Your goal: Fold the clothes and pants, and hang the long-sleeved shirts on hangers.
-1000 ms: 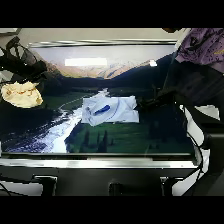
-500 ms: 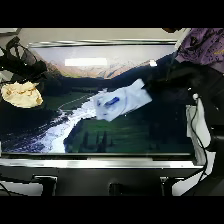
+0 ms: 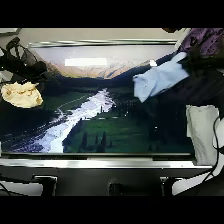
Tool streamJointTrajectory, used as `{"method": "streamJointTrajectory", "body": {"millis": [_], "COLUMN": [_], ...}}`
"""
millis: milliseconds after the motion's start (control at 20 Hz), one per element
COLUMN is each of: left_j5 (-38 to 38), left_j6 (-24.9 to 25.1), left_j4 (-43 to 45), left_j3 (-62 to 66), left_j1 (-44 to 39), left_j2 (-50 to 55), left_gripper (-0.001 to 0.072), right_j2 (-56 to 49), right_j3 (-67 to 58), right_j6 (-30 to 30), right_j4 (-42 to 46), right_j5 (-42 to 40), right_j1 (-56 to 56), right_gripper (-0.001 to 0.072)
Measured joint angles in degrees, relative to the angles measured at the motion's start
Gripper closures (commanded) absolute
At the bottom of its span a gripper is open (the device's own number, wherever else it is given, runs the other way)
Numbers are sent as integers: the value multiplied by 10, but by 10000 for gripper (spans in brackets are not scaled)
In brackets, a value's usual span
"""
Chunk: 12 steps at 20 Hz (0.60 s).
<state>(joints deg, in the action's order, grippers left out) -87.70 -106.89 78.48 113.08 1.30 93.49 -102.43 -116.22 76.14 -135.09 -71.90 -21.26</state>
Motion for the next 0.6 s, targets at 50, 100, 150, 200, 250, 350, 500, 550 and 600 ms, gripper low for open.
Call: {"method": "streamJointTrajectory", "body": {"millis": [50, 100, 150, 200, 250, 350, 500, 550, 600], "left_j5": [0, -2, -3, -6, -9, -17, -24, -25, -26], "left_j6": [0, 0, 0, 0, 0, 0, 0, 0, 0], "left_j4": [0, 0, 0, 0, 0, 0, 0, 0, 0], "left_j3": [0, 0, 0, 0, 0, 0, 0, 0, 0], "left_j1": [0, 0, 0, 0, 0, 0, 0, 0, 0], "left_j2": [0, 0, 0, 0, 0, 0, 0, 0, 0], "left_gripper": [689, 689, 689, 689, 689, 689, 689, 689, 690], "right_j2": [6, 11, 16, 21, 25, 33, 45, 49, 56], "right_j3": [-3, -6, -8, -9, -10, -12, -12, -12, -12], "right_j6": [-15, -31, -47, -66, -87, -131, -195, -213, -232], "right_j4": [12, 25, 39, 54, 71, 101, 142, 156, 171], "right_j5": [3, 6, 10, 15, 17, 23, 26, 27, 26], "right_j1": [-15, -29, -43, -57, -71, -95, -119, -123, -126], "right_gripper": [682, 682, 682, 682, 682, 682, 682, 682, 682]}}
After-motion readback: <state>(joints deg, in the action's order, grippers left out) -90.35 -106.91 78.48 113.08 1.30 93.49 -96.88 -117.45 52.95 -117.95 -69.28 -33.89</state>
